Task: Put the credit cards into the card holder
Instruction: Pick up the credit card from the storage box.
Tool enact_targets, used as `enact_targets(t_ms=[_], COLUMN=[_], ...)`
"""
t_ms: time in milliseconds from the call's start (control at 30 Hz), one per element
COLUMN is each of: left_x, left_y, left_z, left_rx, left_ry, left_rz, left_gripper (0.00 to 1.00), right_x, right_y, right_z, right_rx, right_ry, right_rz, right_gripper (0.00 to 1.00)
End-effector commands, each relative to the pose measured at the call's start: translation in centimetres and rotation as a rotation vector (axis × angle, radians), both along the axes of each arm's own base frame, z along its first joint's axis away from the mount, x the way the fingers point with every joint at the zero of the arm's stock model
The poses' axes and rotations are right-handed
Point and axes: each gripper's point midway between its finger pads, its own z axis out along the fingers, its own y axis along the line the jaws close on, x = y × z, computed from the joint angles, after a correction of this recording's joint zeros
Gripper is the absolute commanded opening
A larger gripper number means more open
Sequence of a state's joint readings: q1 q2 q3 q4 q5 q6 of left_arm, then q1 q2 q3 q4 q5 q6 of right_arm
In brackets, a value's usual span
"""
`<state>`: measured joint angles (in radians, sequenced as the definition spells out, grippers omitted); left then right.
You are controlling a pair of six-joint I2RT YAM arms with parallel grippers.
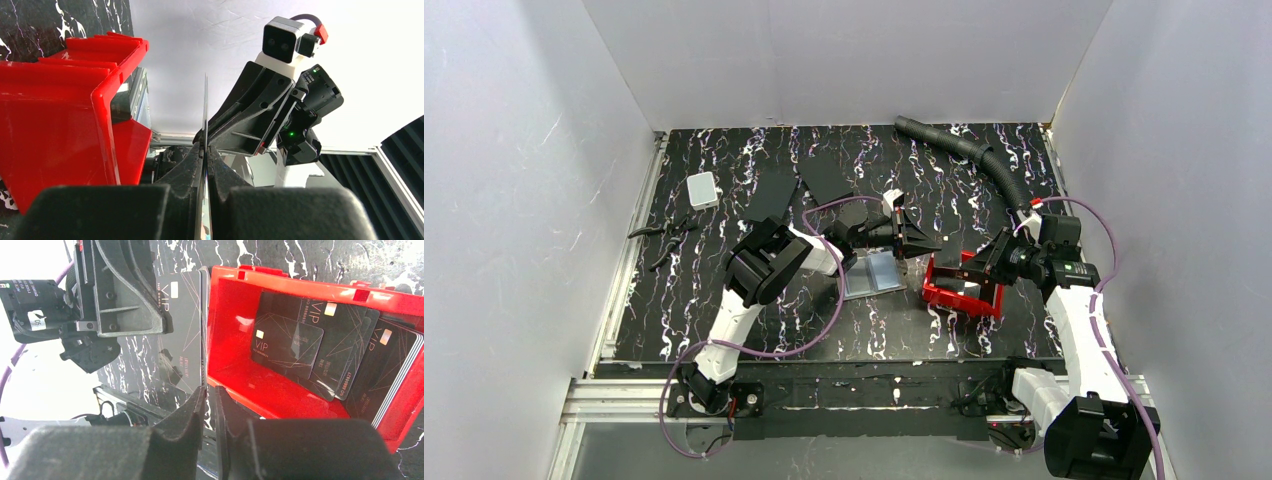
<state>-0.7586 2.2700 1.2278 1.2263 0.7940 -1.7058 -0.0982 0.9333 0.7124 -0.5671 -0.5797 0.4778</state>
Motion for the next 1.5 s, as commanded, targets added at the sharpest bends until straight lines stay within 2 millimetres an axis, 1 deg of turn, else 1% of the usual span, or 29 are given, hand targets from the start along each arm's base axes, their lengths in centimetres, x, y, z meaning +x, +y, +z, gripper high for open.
enact_targets(t_ms=[0, 233, 500, 767, 1167, 1467], left_x=[-0.6, -0.8, -0.9, -1.0, -0.9, -0.9], left_y=[0.0, -0.1, 0.0, 0.0, 0.0, 0.1], left_z=[4.0, 4.4, 4.6, 4.7, 4.5, 3.8], left_rx=[-0.081, -0.104, -0.113, -0.120, -0.120, -0.111], left_ry=[-0.076, -0.071, -0.073, -0.073, -0.070, -0.054], left_rz=[-0.017, -0.025, -0.028, -0.032, -0.031, -0.028], left_gripper=[0.00, 0.00, 0.00, 0.00, 0.00, 0.00], right_x=[0.3, 0.2, 0.1, 0.1, 0.3, 0.4], right_y=[0.0, 0.4, -0.3, -0.5, -0.7, -0.9], right_z=[0.3, 0.3, 0.5, 0.4, 0.9, 1.1], right_rx=[0.003, 0.035, -0.017, -0.025, -0.031, -0.030], right_ry=[-0.024, -0.027, -0.027, -0.024, -0.031, -0.031], right_rz=[0.002, 0.021, -0.008, -0.017, -0.030, -0.037], right_gripper=[0.20, 0.20, 0.19, 0.20, 0.20, 0.20])
